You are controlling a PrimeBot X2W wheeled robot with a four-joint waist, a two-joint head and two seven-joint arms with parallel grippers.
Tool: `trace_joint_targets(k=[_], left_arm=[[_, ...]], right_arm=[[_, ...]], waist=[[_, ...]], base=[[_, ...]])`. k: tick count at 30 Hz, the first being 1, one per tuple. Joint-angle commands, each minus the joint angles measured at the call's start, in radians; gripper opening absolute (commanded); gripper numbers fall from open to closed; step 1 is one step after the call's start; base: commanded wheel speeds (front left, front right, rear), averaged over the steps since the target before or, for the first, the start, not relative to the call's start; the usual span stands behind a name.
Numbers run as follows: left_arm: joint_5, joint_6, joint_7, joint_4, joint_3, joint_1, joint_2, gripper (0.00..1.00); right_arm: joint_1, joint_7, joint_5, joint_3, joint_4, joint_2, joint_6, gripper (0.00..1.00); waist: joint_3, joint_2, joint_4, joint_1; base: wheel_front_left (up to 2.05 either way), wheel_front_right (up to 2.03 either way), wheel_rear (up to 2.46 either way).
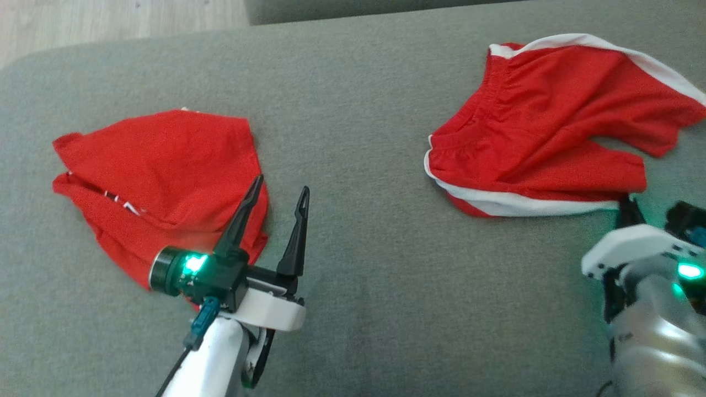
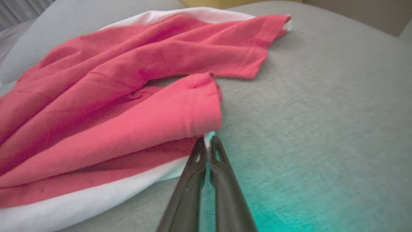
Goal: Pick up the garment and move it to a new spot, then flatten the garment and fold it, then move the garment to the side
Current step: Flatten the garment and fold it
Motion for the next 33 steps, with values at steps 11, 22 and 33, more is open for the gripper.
trace_joint_targets(k=[11,22,33], left_arm=[[-0.016,0.017,-0.008,-0.040,0.043,0.006,-0.001,1.00],[-0.026,0.017,-0.008,-0.037,0.028,-0.001,-0.001,1.00],[-0.028,0.015,-0.008,-0.033,0.012,-0.012,-0.001,1.00]], right_arm=[[0.108,0.028,-0.066,-0.169,-0.222,-0.005,-0.001,0.00],[0.116,0.016,-0.050,-0.137,-0.366,-0.005,-0.001,1.00],[0.212,0.001,0.339,0.644,-0.451,-0.005,-0.001,1.00]], waist=[[-0.073,0.0000,-0.084,0.0000],[-0.076,0.0000,-0.073,0.0000],[-0.068,0.0000,-0.025,0.0000]], base=[[0.00,0.00,0.00],[0.00,0.00,0.00],[0.00,0.00,0.00]])
